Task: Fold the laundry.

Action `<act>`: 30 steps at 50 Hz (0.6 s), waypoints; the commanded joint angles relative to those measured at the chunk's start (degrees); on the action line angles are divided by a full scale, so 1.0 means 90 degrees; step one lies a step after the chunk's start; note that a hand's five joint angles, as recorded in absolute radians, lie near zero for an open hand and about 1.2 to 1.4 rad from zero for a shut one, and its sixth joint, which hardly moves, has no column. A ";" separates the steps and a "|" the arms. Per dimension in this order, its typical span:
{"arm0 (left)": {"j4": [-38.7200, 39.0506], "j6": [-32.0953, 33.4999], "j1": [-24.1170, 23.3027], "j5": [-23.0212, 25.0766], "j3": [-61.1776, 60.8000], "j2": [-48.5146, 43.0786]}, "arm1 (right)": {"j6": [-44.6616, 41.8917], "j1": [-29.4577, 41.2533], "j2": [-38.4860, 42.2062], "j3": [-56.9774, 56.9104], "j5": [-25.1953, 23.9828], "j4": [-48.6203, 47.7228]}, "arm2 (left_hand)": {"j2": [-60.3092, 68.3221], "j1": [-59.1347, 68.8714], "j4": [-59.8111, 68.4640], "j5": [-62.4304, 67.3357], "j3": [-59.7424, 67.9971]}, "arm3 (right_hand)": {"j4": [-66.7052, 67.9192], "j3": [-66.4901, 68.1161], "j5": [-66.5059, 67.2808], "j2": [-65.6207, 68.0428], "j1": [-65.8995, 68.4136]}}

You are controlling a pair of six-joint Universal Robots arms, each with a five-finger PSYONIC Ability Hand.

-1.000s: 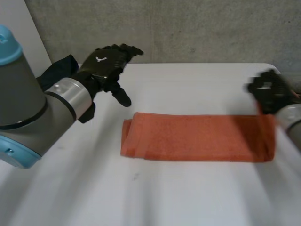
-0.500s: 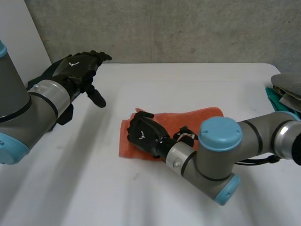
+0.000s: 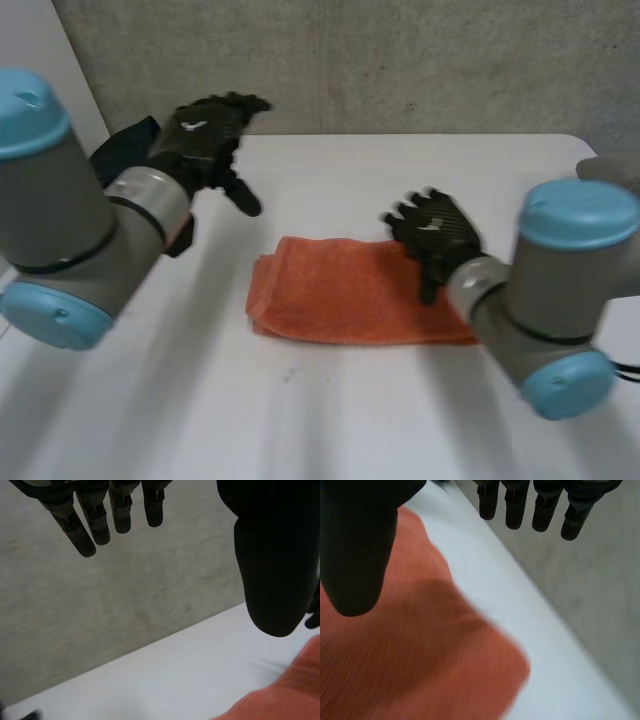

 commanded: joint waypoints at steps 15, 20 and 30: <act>-0.1362 0.1049 -0.1227 -0.1692 0.2095 -0.2119 | 0.0937 -0.1520 0.0050 0.1668 -0.0025 -0.0729 | -0.0184 -0.0072 -0.0168 -0.0314 -0.0204 | 0.7538 0.7561 0.7455 0.7573 0.7485; -0.1313 0.0599 -0.0836 -0.1369 0.1549 -0.1484 | 0.0986 -0.1579 -0.0271 0.1463 0.0130 -0.0622 | -0.0184 -0.0072 -0.0168 -0.0314 -0.0204 | 0.7553 0.7576 0.7470 0.7587 0.7499; -0.0962 0.0374 0.0072 -0.0793 0.0444 -0.0633 | 0.0537 -0.0896 -0.0400 0.0779 0.0131 -0.0593 | -0.0184 -0.0072 -0.0168 -0.0314 -0.0204 | 0.7553 0.7576 0.7470 0.7587 0.7499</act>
